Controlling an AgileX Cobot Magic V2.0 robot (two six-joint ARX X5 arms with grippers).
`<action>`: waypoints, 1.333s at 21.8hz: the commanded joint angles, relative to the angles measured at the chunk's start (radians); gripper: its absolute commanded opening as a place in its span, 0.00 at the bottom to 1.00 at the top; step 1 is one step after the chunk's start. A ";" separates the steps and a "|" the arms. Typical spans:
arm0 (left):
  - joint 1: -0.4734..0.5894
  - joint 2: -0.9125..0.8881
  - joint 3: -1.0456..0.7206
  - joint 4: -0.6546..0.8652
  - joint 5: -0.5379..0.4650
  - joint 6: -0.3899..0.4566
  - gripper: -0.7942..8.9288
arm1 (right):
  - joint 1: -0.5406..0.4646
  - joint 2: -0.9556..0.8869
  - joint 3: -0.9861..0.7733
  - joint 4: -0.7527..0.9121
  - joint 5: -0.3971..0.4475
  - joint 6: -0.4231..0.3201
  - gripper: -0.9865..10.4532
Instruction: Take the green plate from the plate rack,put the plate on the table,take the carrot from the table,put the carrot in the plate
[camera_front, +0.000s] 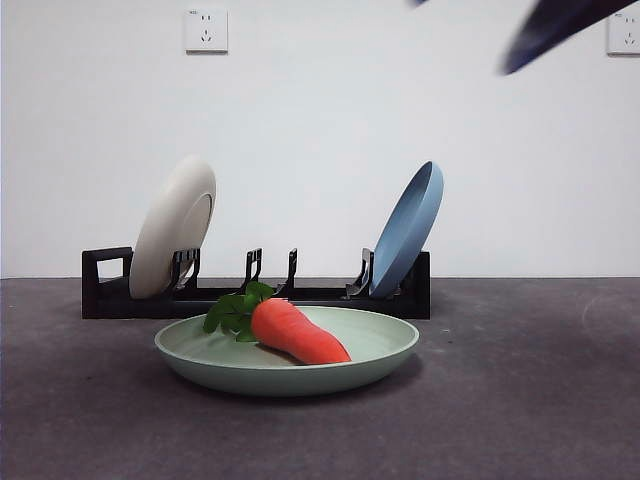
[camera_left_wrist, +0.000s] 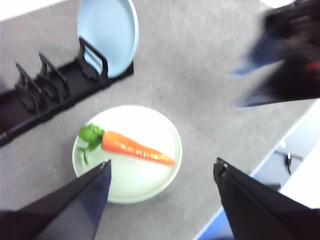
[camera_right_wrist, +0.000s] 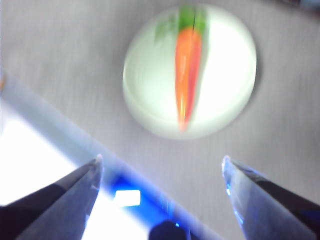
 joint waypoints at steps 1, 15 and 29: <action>-0.003 -0.002 -0.006 -0.030 0.051 -0.005 0.43 | 0.002 -0.052 -0.004 -0.109 -0.002 -0.036 0.44; -0.003 -0.002 -0.006 -0.097 0.089 -0.006 0.08 | 0.002 -0.110 -0.004 -0.210 -0.025 -0.074 0.09; -0.003 -0.002 -0.006 -0.097 0.087 -0.006 0.08 | 0.002 -0.114 -0.004 -0.211 -0.024 -0.075 0.09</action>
